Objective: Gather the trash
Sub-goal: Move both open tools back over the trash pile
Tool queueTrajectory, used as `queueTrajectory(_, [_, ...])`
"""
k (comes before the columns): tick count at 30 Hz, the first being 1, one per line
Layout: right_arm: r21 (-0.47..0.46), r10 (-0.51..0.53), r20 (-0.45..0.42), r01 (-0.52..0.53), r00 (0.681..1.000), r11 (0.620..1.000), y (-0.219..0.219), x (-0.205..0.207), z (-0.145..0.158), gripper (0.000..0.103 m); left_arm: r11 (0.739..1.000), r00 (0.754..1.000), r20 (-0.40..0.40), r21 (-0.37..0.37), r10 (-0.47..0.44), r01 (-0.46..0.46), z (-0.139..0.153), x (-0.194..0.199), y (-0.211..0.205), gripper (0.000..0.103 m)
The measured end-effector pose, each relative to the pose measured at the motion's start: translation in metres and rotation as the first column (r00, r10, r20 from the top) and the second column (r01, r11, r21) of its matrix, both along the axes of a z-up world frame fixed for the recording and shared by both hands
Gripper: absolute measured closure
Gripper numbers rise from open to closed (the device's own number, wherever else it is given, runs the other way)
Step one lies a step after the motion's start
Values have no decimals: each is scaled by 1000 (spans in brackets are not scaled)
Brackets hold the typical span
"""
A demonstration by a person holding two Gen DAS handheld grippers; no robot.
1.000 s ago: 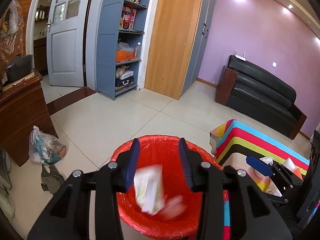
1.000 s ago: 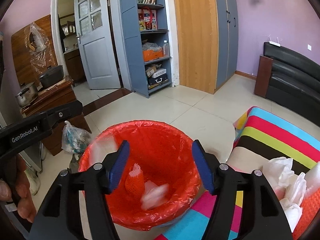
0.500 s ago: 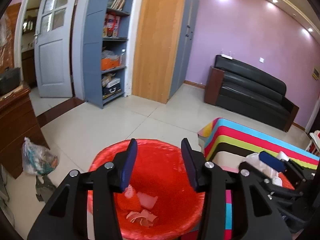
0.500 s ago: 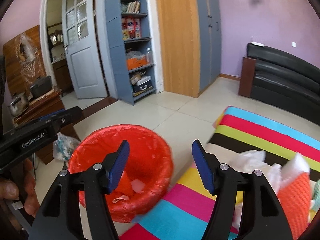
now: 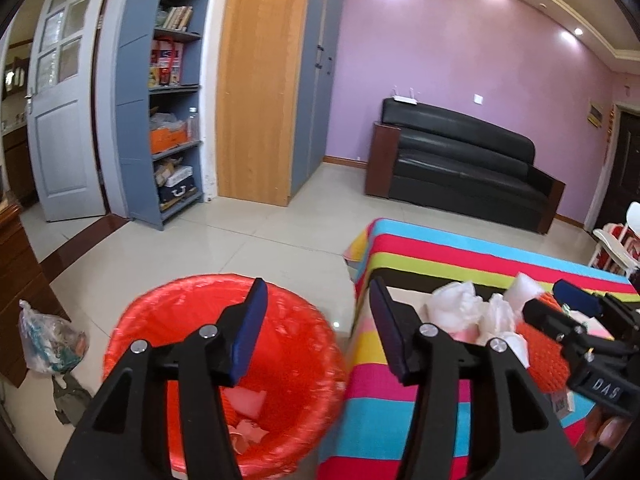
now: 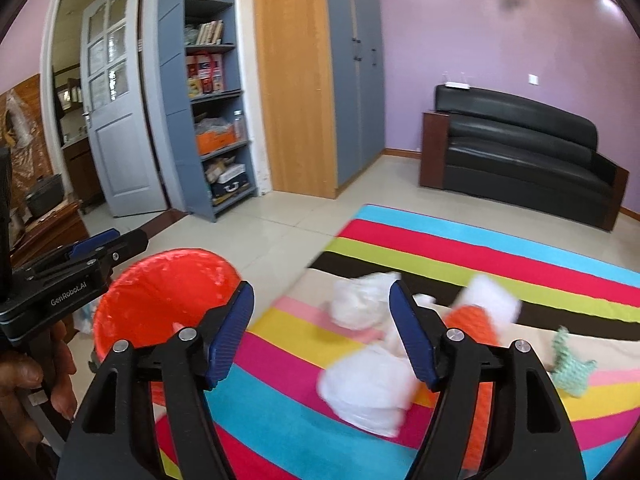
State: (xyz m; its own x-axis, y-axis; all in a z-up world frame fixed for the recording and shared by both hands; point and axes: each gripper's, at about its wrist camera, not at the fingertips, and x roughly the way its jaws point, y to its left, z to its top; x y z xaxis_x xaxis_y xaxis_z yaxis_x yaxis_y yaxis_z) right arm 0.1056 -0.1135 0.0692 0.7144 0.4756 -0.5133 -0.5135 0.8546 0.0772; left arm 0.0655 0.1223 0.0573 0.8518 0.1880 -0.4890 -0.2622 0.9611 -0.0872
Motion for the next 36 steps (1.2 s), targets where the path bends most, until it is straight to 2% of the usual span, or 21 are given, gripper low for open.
queueTrajectory(7, [-7,-67,12,67,998,998,-42,-6,0,34,998,998,-16,4,-65,65,-10,9,-35,50])
queueTrajectory(17, [-42,-154,-7,153,988,987,-96,-19,-26,34,987,986,-48,-8,-160,160,-22,19,-73,50])
queueTrajectory(23, [-56,-186,-48,184,981,981,-125,-21,-38,34,977,974,-72,-24,-214,213,-32,26,-98,50])
queueTrajectory(36, [-93,-194,-135,182,972,979,-140,-23,-64,34,963,956,-112,-37,-270,268,-50,38,-133,47])
